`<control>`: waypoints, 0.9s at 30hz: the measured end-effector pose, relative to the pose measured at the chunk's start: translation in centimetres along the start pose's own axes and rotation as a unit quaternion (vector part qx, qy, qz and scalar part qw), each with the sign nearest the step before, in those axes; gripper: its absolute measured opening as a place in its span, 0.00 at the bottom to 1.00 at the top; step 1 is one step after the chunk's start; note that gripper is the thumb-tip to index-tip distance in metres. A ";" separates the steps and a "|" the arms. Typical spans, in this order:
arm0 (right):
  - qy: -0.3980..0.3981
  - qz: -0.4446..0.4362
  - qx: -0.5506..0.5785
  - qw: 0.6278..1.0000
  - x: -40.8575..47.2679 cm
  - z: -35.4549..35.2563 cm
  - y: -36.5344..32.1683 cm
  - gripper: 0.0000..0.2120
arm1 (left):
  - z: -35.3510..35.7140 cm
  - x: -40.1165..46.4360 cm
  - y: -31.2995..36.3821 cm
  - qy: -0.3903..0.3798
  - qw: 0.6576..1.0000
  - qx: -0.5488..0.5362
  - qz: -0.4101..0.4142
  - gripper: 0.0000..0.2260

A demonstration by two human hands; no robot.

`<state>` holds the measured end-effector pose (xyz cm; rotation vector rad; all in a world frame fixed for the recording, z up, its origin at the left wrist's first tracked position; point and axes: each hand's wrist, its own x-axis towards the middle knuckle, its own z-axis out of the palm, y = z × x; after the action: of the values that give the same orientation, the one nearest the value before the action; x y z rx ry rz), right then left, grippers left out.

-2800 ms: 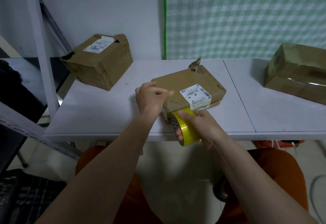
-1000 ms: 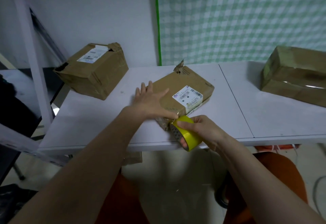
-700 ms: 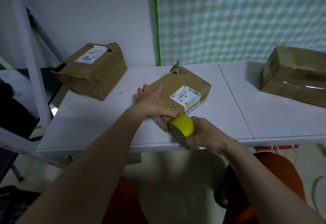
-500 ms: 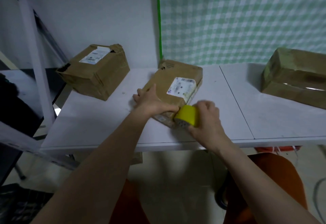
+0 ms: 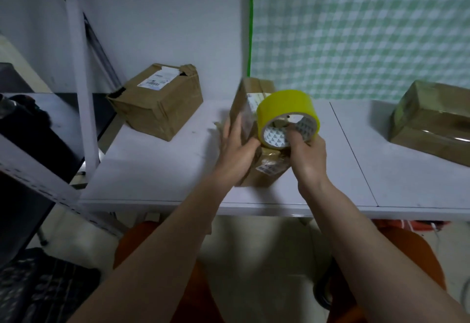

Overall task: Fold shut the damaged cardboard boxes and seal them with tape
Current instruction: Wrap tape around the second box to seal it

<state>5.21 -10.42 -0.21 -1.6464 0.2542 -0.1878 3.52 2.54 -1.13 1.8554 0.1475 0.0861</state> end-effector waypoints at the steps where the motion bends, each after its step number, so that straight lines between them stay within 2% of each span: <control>1: -0.002 -0.008 -0.010 1.000 0.1 0.2 0.0 0.11 | -0.2 0.1 -0.4 -0.006 0.998 -0.015 0.065 0.34; 2: -0.001 -0.014 -0.024 1.000 0.2 0.5 -0.2 0.13 | -0.3 0.4 -0.8 -0.035 0.994 -0.032 0.102 0.37; 4: -0.005 -0.029 -0.062 0.998 0.2 1.0 -0.5 0.15 | -0.7 0.4 -0.8 -0.080 0.990 -0.005 0.118 0.42; 7: -0.033 -0.079 -0.140 0.987 0.1 1.6 -0.7 0.09 | -1.2 1.0 -1.8 -0.024 0.991 0.080 0.106 0.48; 10: -0.044 -0.089 -0.214 0.972 0.6 1.7 -1.1 0.09 | -1.8 1.1 -2.7 -0.008 0.994 0.075 0.083 0.49; 11: -0.033 -0.083 -0.194 0.977 1.0 1.6 -1.1 0.10 | -2.1 1.0 -2.8 -0.020 0.994 0.071 0.078 0.51; 13: -0.014 -0.021 -0.066 0.997 1.6 1.2 -1.5 0.10 | -2.6 0.7 -3.1 -0.039 0.993 0.071 0.081 0.54; 15: -0.019 0.046 0.053 0.997 1.7 0.6 -1.6 0.08 | -3.0 0.7 -3.3 -0.041 0.992 0.079 0.092 0.54; 16: -0.025 0.060 0.074 0.995 1.6 0.5 -1.7 0.08 | -3.2 0.5 -3.2 -0.042 0.990 0.087 0.098 0.53; 18: -0.029 0.071 0.092 0.993 1.6 0.5 -1.5 0.07 | -3.6 0.5 -3.2 -0.044 0.987 0.115 0.106 0.51; 20: -0.034 0.081 0.114 0.990 1.6 0.6 -1.1 0.05 | -4.0 0.5 -2.5 -0.027 0.974 0.190 0.123 0.49; 24: -0.072 0.123 0.156 0.977 0.7 1.7 -0.3 0.02 | -2.8 0.7 -0.1 0.037 0.919 0.363 0.149 0.53; 27: -0.051 0.120 0.152 0.980 0.5 2.2 -0.5 0.06 | -1.7 0.6 0.1 0.023 0.927 0.348 0.140 0.59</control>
<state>6.30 -8.42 0.03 -1.3042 0.3266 0.0401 3.91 4.26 -0.57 2.5789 -0.0704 0.3090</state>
